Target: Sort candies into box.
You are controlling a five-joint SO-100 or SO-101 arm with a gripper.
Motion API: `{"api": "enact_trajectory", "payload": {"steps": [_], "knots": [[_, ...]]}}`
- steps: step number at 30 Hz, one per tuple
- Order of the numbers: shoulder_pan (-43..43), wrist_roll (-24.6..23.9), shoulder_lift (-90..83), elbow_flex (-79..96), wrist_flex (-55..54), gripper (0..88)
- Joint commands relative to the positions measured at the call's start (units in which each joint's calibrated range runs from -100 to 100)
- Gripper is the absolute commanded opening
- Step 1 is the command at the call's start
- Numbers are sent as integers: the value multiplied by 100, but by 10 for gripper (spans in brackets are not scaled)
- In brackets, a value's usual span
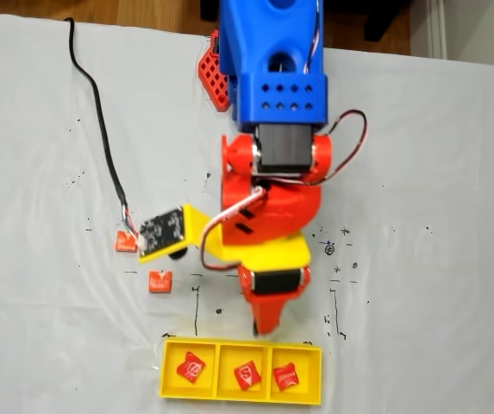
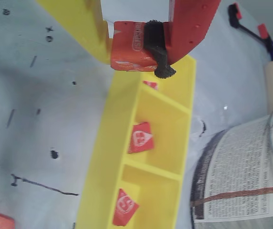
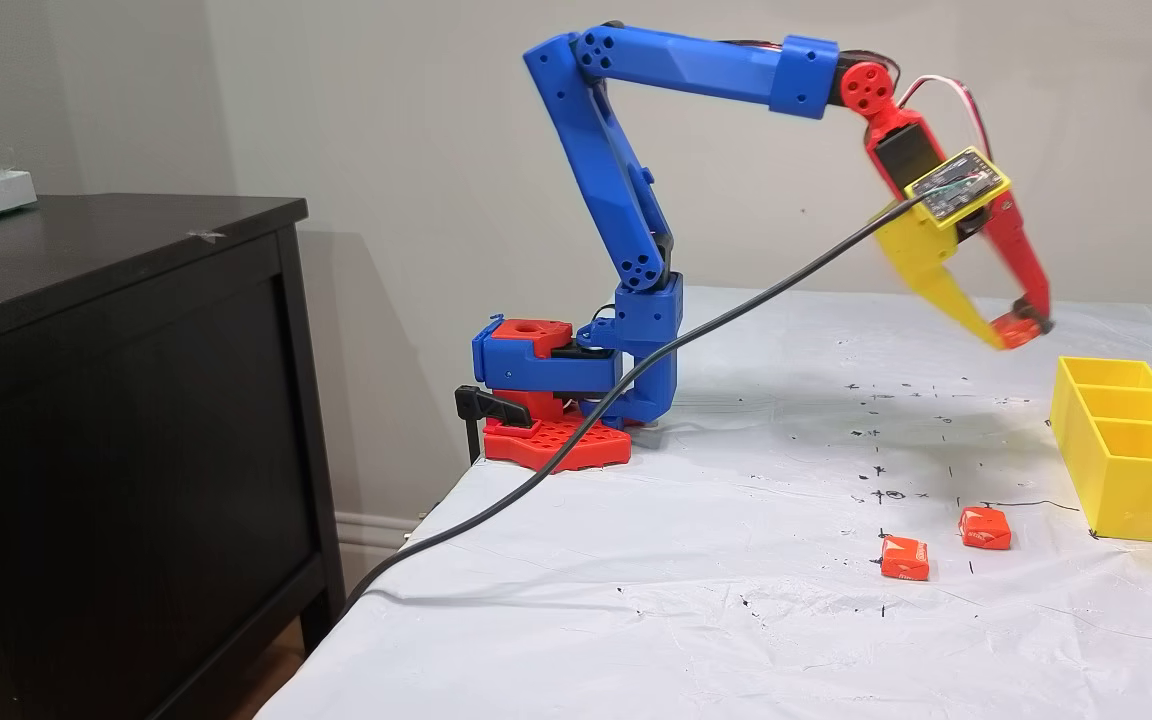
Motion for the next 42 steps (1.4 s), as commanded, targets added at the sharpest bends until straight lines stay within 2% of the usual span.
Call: {"api": "enact_trajectory", "payload": {"steps": [1, 6, 16, 42], "knots": [[-213, -230, 113, -809, -623, 1], [-394, -410, 469, -918, -1204, 1], [-611, -537, 1461, -1674, -1155, 1], [-611, -322, 2131, -2020, -951, 15]]}}
